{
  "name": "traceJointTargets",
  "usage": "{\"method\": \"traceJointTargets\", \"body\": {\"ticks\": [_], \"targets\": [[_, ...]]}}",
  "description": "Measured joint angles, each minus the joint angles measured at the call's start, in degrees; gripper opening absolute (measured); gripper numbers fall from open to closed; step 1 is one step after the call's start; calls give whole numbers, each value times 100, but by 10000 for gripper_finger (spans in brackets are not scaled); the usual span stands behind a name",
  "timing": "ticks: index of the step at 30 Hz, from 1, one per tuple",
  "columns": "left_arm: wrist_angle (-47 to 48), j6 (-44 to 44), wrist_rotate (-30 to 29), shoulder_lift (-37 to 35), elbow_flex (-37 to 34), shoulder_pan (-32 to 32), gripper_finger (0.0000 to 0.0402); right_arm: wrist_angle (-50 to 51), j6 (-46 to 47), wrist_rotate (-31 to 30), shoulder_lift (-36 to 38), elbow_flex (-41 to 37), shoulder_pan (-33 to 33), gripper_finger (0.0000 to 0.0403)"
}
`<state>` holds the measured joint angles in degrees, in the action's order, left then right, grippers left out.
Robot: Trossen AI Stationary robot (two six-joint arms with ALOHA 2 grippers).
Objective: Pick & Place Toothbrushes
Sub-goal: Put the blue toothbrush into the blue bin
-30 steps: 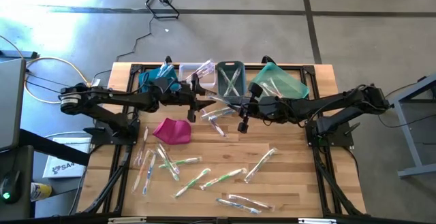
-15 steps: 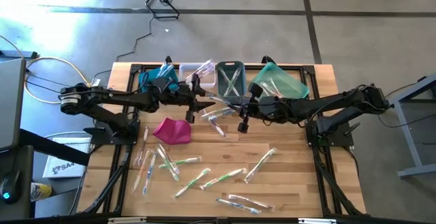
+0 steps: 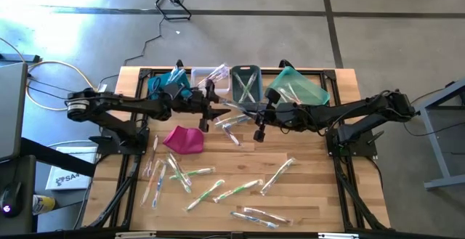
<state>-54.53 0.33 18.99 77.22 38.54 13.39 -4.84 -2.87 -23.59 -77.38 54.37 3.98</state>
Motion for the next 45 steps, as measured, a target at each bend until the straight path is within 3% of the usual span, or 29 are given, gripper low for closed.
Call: {"method": "traceJointTargets", "body": {"ticks": [7,14,35,45], "targets": [[-141,-72,91,451,227,-33,132,2,2,-46,0,0,-4,17],[-147,-63,366,458,388,-31,132,26,11,-44,2,0,-2,17],[-235,-61,259,458,393,-31,129,68,22,-46,2,0,-4,17],[-233,-56,208,458,393,-28,44,69,29,-31,2,0,-2,17]]}}
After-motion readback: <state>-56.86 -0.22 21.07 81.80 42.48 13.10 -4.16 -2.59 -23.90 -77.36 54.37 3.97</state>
